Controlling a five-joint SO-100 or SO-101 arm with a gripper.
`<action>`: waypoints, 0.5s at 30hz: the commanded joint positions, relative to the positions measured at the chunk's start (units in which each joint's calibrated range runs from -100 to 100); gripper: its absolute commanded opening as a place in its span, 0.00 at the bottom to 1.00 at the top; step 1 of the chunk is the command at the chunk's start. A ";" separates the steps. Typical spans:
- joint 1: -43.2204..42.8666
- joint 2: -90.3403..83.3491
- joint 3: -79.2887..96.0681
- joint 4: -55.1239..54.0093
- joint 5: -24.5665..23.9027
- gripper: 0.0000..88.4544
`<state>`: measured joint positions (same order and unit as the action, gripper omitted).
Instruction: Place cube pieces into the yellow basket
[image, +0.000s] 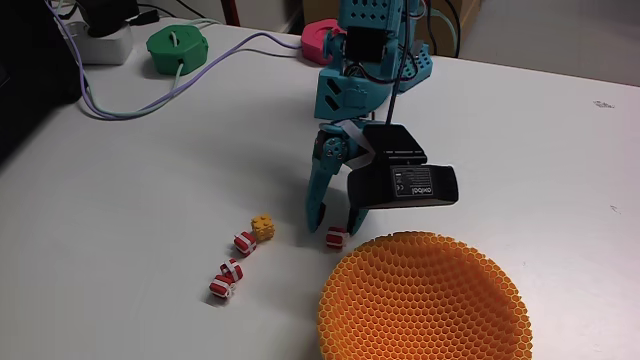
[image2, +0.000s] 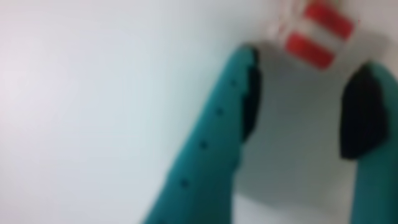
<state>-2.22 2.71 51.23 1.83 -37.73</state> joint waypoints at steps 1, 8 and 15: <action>0.08 3.26 -2.94 -1.31 -0.73 0.22; -0.11 4.49 -2.27 -0.27 -3.52 0.00; 2.04 -4.22 -8.43 14.24 2.25 0.00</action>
<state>-1.64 2.90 46.80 9.04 -37.58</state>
